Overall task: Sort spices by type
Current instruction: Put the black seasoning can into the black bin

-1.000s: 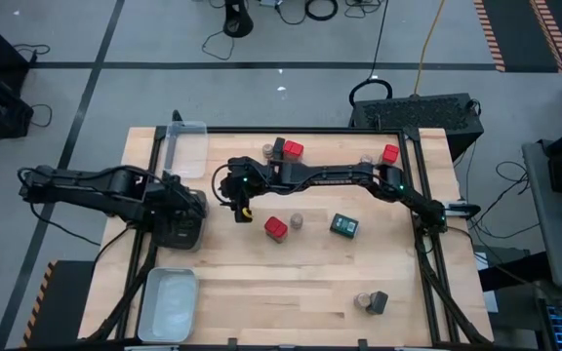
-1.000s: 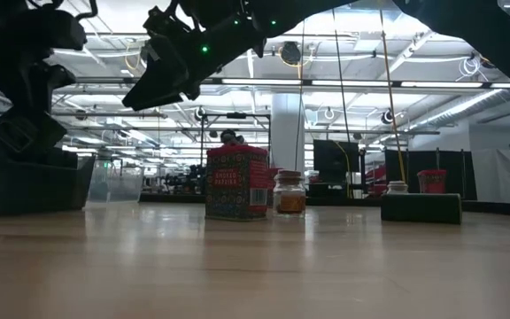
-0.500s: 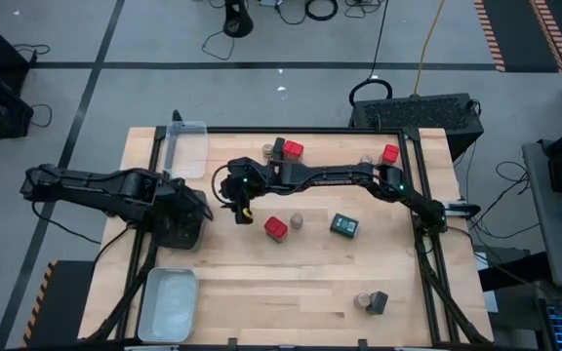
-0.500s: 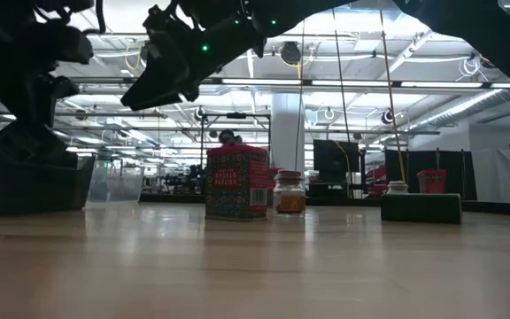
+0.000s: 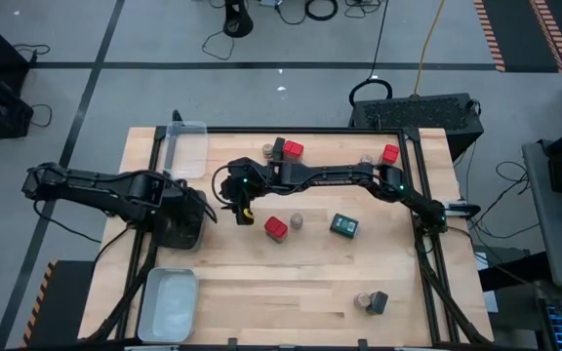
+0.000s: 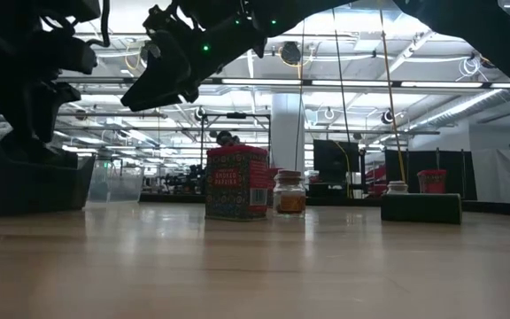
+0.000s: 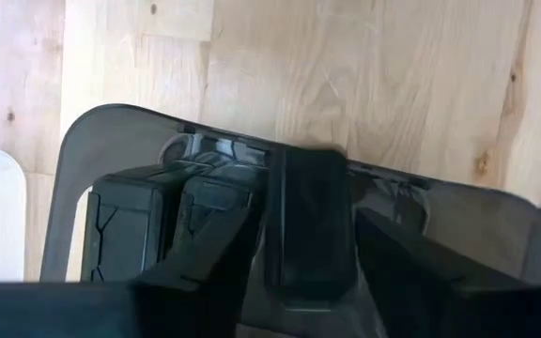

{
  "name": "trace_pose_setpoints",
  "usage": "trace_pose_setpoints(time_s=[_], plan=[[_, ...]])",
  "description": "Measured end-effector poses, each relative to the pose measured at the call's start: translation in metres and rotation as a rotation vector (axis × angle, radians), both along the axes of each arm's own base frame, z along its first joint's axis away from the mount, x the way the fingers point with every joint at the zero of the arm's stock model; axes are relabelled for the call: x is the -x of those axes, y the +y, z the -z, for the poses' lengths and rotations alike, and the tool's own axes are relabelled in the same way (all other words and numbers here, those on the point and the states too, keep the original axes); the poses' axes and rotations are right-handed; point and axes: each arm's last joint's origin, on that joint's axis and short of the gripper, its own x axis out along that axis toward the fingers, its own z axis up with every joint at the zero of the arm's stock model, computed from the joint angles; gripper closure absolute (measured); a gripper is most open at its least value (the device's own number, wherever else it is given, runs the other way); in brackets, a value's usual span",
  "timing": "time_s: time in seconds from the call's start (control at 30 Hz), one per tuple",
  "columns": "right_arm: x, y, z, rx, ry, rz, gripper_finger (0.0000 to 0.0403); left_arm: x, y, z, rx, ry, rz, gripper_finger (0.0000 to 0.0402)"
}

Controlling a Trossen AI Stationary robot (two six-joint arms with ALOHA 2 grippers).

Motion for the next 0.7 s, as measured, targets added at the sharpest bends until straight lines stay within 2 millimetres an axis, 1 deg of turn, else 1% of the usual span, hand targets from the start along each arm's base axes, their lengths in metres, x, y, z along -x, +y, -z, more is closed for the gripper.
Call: trace_pose_setpoints(time_s=[0.13,0.37,0.43,0.57,0.7], plan=[[0.0,0.0,0.0,0.0,0.0,0.0,0.0204,0.0,0.0,0.0,-0.001,-0.001,0.0,0.0174],[0.0,0.0,0.0,0.0,-0.001,0.0,0.0204,0.002,0.0,-0.003,-0.001,-0.019,0.0,0.0169],[0.0,0.0,0.0,0.001,-0.001,0.0,0.0204,0.003,0.0,-0.009,-0.003,-0.05,0.006,0.0168],[0.0,0.0,0.0,0.001,-0.001,0.0,0.0204,0.01,0.001,-0.028,-0.001,-0.13,0.002,0.0168],[0.0,0.0,0.0,0.0,0.005,0.0,0.0204,0.027,0.002,-0.046,0.031,-0.08,-0.091,0.0167]])
